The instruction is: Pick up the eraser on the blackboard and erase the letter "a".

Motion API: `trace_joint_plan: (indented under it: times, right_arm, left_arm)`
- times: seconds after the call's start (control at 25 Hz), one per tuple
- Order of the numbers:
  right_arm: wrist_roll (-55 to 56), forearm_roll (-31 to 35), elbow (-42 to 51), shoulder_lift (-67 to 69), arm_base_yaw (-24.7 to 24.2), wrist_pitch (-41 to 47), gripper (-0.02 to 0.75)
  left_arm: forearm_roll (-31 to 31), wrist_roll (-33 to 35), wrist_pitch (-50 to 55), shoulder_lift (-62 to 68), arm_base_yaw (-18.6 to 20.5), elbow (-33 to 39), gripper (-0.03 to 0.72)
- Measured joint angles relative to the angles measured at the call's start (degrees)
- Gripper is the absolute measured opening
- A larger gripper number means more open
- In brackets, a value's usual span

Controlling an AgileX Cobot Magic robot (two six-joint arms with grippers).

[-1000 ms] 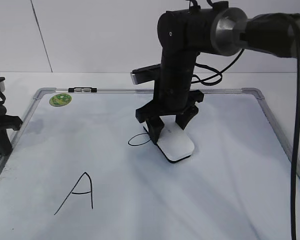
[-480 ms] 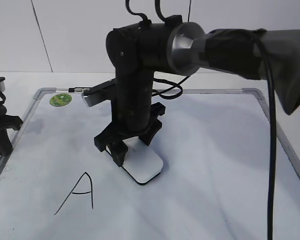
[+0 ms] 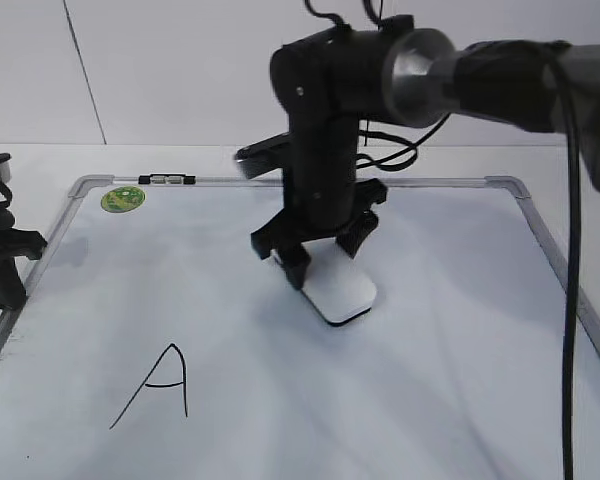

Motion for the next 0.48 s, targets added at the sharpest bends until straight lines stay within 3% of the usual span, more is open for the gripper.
trace_joint_plan:
  times: [0.2, 0.48]
  right_arm:
    - [0.14, -0.3, -0.13, 0.0, -5.16, -0.12, 0.573]
    - [-0.59, 0.8, 0.23, -0.85, -6.11, -0.34, 0.573]
  left_arm:
    - [0.0, 0.0, 0.0, 0.0, 0.0, 0.0, 0.033]
    - [0.0, 0.0, -0.1, 0.0, 0.0, 0.0, 0.032]
